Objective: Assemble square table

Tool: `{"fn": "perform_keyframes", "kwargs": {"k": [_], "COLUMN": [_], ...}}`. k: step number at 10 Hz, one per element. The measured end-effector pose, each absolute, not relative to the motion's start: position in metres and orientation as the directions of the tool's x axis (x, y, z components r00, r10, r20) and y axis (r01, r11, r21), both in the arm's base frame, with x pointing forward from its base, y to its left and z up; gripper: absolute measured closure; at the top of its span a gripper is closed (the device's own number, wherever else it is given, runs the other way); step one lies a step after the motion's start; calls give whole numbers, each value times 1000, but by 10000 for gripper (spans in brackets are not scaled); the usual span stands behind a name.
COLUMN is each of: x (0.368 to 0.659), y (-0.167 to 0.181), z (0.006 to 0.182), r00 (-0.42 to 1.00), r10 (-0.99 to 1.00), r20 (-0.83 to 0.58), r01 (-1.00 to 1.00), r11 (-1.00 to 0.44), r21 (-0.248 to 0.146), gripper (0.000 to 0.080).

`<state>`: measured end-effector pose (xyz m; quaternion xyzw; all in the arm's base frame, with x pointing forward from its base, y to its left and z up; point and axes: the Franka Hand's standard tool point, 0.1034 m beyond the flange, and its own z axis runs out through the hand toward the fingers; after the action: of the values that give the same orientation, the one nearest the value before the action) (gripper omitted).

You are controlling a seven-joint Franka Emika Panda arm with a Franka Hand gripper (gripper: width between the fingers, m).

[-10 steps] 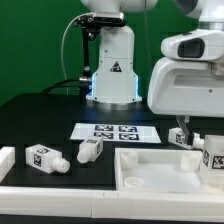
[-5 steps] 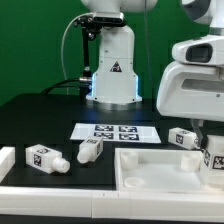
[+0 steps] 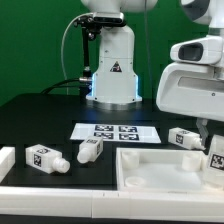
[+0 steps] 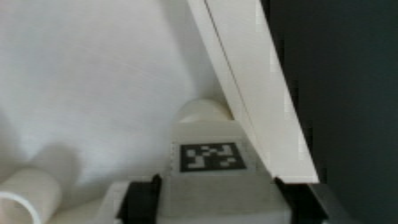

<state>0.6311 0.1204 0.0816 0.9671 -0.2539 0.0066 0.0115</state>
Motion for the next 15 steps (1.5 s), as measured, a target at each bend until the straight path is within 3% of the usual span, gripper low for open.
{"fn": "perform_keyframes", "kwargs": {"k": [2,5,8,10,11,13,14,15], "x": [633,637,640,640,639,638,638,638], "y": [117,112,111,111,111,114,117,120], "z": [81,81,81,81,80,79,81,82], "r00": [748,405,36,-44,-20,214,366,467], "r10": [-661,-914,-991,-988,-989,-970,-927,-882], "r20": [66,-16,-127,-151,-148,-117,-85,-63], "r01": [-661,-909,-994,-993,-994,-972,-925,-877], "r11": [-750,-401,-22,60,36,-199,-353,-453], "r21": [-26,-109,-109,-101,-104,-128,-138,-161], "gripper": [515,515,514,514,514,223,223,165]}}
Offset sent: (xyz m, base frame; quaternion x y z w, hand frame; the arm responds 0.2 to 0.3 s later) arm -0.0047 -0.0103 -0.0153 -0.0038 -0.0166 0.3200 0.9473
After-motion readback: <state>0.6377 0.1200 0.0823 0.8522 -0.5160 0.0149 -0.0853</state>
